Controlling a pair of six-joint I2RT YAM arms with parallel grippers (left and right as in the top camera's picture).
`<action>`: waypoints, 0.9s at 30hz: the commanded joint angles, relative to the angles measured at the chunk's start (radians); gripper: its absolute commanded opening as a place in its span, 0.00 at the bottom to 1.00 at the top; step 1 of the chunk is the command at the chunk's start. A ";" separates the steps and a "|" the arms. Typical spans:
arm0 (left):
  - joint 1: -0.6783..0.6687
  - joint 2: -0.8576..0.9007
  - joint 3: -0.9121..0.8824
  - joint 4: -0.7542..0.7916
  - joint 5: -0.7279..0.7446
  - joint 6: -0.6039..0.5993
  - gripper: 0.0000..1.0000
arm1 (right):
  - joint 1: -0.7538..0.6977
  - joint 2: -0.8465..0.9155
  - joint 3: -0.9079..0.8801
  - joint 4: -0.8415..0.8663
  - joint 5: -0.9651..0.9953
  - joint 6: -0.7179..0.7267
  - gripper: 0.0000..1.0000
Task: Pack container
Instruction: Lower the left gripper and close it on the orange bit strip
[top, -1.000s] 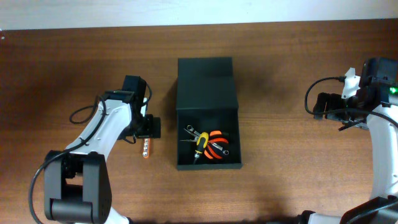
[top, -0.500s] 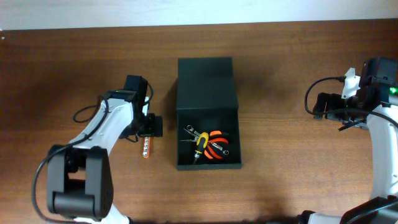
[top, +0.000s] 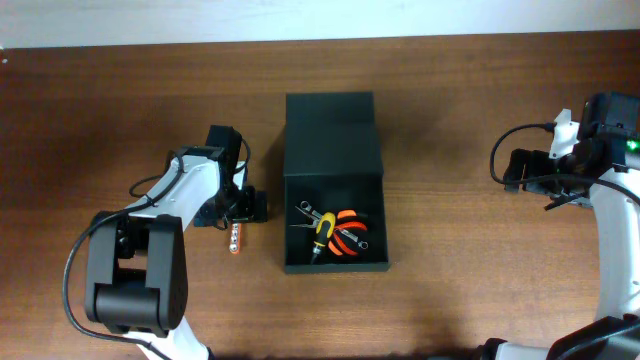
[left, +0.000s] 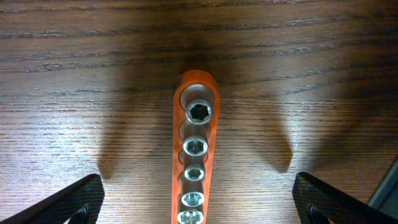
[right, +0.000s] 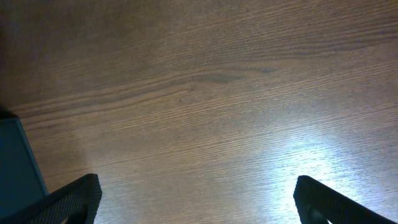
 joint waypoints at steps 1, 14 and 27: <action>-0.001 0.014 -0.006 0.007 0.019 -0.011 0.99 | -0.005 -0.006 -0.003 0.000 -0.009 0.002 0.99; -0.001 0.024 -0.006 0.013 0.011 -0.012 0.99 | -0.005 -0.006 -0.003 0.000 -0.009 0.002 0.99; -0.001 0.024 -0.006 0.012 0.003 -0.012 0.99 | -0.005 -0.006 -0.003 0.000 -0.009 0.002 0.99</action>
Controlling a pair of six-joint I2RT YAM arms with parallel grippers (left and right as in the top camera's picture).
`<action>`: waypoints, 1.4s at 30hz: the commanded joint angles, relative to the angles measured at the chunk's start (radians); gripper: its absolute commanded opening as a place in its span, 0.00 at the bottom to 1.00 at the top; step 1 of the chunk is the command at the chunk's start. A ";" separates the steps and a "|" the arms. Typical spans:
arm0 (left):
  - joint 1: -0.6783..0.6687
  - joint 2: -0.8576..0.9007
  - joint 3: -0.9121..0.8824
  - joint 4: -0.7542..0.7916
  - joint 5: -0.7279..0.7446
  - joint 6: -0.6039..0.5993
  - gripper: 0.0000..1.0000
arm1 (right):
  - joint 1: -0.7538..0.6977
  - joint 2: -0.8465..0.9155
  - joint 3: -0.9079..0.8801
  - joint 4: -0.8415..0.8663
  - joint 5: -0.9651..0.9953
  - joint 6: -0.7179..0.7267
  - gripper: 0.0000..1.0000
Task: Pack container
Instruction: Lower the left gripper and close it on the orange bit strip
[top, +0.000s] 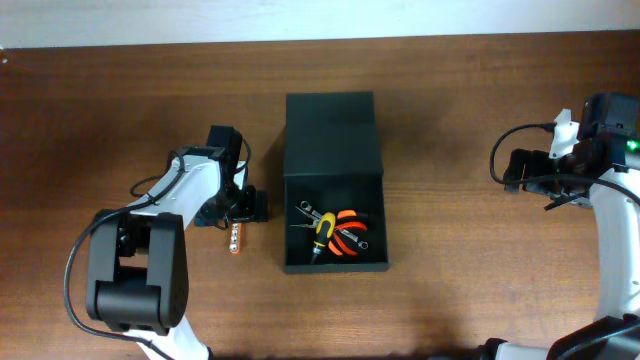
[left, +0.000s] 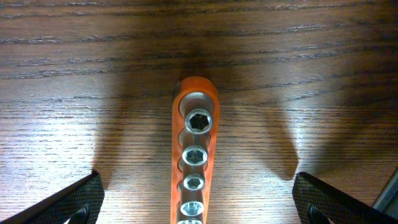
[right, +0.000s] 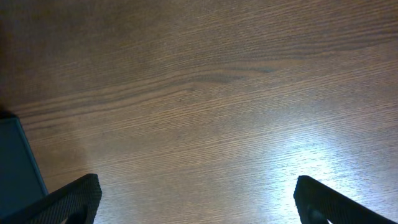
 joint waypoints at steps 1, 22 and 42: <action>-0.001 0.013 -0.006 0.002 0.002 -0.009 0.99 | -0.005 -0.005 -0.003 0.000 -0.009 0.001 0.99; -0.001 0.013 -0.006 -0.002 -0.008 -0.009 0.99 | -0.005 -0.005 -0.003 0.000 -0.009 0.001 0.99; -0.002 0.013 -0.006 -0.006 -0.043 -0.009 0.99 | -0.005 -0.005 -0.003 0.000 -0.009 0.001 0.99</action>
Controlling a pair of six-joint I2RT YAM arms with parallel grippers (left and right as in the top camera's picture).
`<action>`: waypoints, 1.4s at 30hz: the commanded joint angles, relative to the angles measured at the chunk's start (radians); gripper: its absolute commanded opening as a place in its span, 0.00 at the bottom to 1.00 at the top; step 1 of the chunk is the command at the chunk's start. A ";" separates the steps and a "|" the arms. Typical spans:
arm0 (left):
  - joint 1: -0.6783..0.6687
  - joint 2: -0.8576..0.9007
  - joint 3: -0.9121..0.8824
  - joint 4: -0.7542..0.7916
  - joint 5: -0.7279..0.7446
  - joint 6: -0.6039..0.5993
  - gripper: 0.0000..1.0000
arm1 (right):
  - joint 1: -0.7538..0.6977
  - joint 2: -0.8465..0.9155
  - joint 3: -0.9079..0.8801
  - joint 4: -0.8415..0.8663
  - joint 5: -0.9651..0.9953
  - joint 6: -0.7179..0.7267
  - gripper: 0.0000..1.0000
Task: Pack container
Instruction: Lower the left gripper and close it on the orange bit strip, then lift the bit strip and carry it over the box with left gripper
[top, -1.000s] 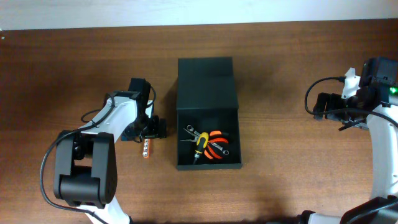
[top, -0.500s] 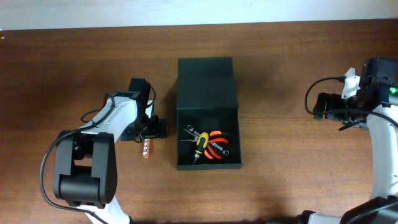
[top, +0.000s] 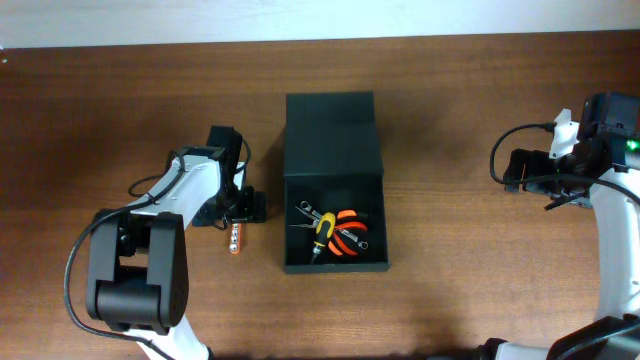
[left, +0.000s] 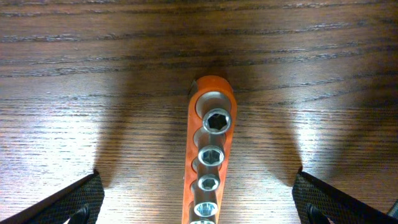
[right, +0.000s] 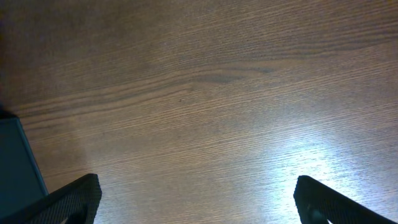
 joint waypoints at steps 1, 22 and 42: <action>-0.002 0.012 -0.006 -0.002 -0.010 -0.009 0.99 | -0.005 -0.005 -0.003 0.000 -0.009 0.000 0.99; -0.002 0.012 -0.006 -0.002 -0.010 -0.009 0.64 | -0.005 -0.005 -0.003 0.000 -0.009 0.000 0.99; -0.001 0.012 -0.005 -0.003 -0.010 -0.009 0.25 | -0.005 -0.005 -0.003 0.000 -0.009 0.000 0.99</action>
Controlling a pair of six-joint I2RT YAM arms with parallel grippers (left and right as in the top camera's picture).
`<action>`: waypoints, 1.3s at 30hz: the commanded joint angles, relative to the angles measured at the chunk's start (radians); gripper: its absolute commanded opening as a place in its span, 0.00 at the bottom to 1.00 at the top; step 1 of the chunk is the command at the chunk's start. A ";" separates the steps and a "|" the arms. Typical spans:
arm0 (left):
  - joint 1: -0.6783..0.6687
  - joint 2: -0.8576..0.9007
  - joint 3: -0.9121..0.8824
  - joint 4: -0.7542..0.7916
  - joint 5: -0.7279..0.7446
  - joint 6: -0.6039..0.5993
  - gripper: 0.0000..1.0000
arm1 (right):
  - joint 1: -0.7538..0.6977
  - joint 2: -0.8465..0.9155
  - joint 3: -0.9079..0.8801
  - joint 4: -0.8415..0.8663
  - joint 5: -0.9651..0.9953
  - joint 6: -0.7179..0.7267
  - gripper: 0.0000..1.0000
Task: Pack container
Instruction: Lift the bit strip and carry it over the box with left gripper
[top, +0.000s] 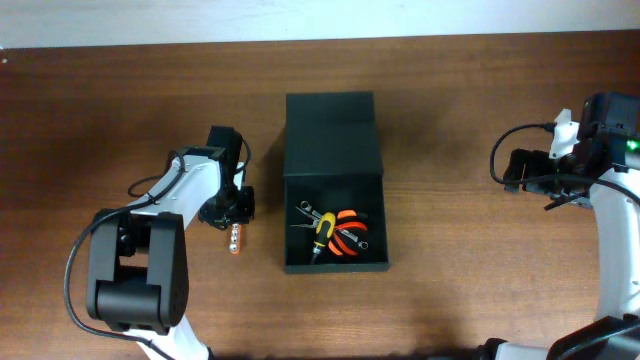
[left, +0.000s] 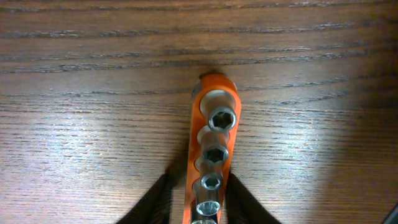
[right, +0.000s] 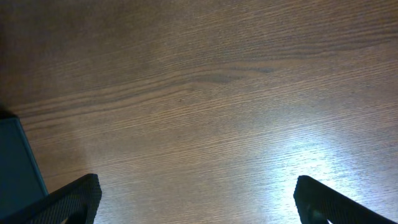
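Observation:
An orange socket rail (left: 211, 155) carrying several chrome sockets lies on the wooden table, left of the black box (top: 383, 225). My left gripper (left: 200, 190) is shut on the rail, its dark fingers (left: 158, 200) pressed against both long sides. Overhead, the left gripper (top: 230, 210) sits over the rail's far end, and the rail (top: 233, 239) sticks out toward the front. My right gripper (right: 196, 199) hangs open over bare wood at the far right (top: 515, 170), holding nothing.
The box's lid (top: 333, 135) is folded back. Inside lie a yellow-handled screwdriver (top: 322, 230), orange-handled pliers (top: 348, 235) and small metal tools. A corner of the box (right: 18, 162) shows at the left of the right wrist view.
My left gripper's fingers, wide apart at the frame corners before, now stand against both sides of the socket rail. The rail lies where it was. The right arm has not moved.
My left gripper hung open over the socket rail's end at all three earlier moments, shifting only slightly sideways above it. Now it is shut on the rail, which still lies on the table. The right gripper stayed open and still throughout.

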 joint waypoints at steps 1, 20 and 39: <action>-0.001 0.012 -0.005 0.000 -0.006 0.001 0.24 | -0.005 -0.006 -0.003 0.000 -0.009 0.000 0.99; -0.006 0.011 0.295 -0.181 -0.005 0.002 0.06 | -0.005 -0.006 -0.003 -0.001 -0.009 0.000 0.99; -0.366 0.014 0.731 -0.398 0.254 0.275 0.06 | -0.005 -0.006 -0.003 0.000 -0.009 0.000 0.99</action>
